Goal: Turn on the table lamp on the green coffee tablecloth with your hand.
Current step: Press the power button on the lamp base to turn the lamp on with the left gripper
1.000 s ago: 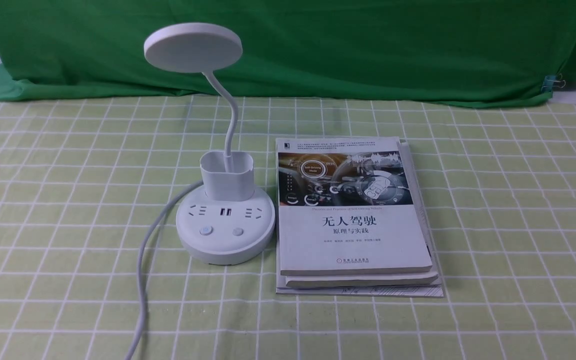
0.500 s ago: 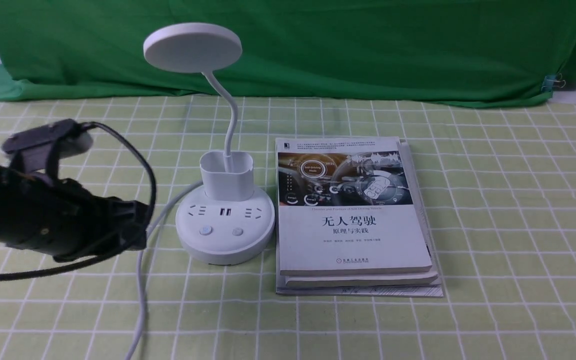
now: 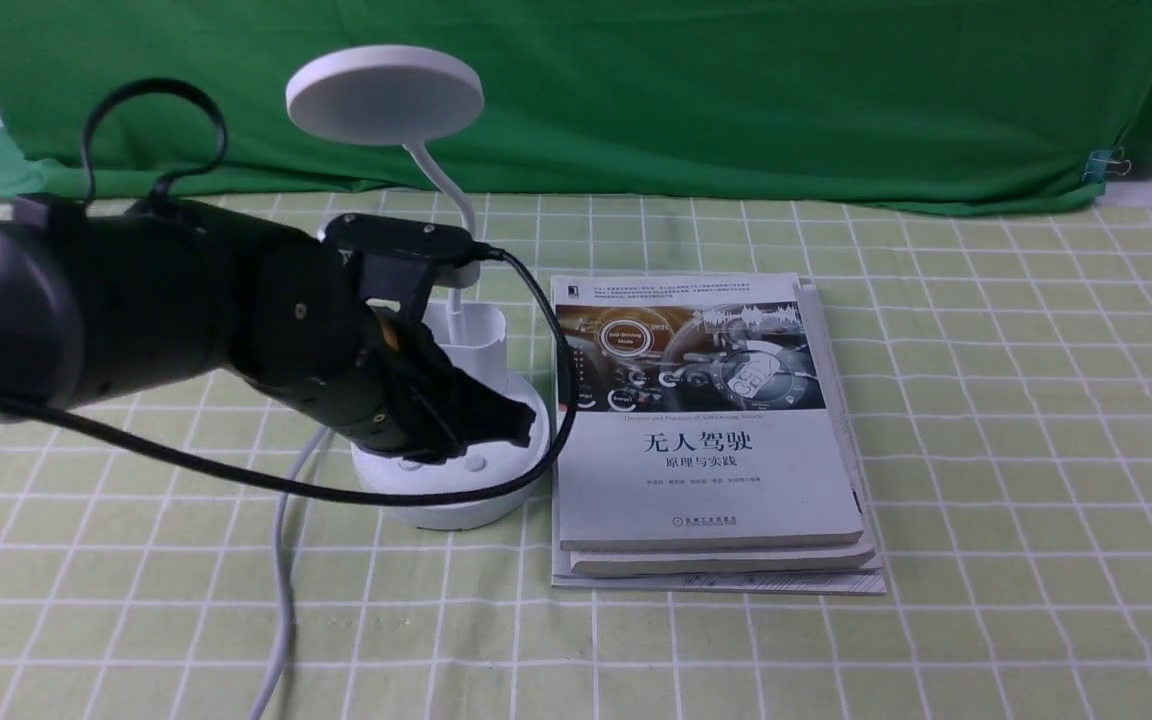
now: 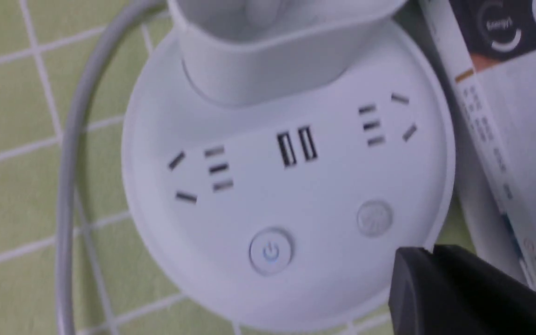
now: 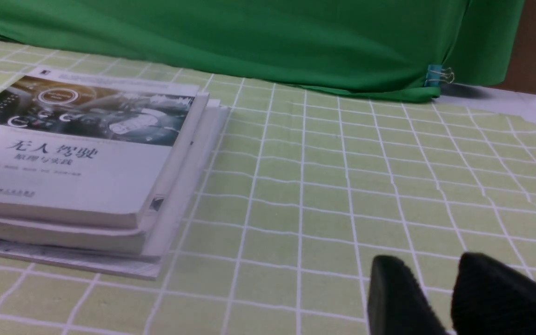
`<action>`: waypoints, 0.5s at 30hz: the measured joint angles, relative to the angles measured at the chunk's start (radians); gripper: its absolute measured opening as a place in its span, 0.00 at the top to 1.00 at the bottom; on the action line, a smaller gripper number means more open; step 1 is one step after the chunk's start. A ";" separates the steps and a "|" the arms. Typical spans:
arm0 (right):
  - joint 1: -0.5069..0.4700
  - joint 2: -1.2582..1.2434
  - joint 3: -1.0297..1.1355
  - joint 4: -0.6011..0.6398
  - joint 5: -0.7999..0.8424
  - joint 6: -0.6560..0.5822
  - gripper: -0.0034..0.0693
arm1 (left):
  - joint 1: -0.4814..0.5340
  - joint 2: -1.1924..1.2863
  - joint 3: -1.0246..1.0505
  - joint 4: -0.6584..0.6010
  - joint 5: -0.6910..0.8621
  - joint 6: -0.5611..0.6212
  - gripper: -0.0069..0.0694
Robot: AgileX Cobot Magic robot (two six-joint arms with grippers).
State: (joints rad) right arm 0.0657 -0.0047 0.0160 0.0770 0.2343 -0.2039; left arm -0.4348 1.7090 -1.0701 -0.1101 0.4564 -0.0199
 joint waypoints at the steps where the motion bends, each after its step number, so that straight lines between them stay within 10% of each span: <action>1: 0.000 0.000 0.000 0.000 0.000 0.000 0.62 | -0.001 0.014 0.000 0.000 -0.022 0.000 0.90; 15: 0.000 0.000 0.000 0.000 0.000 0.000 0.62 | -0.003 0.107 0.000 -0.011 -0.097 0.020 0.90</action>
State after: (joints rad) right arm 0.0657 -0.0047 0.0160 0.0770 0.2343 -0.2039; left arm -0.4373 1.8157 -1.0704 -0.1215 0.3594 0.0000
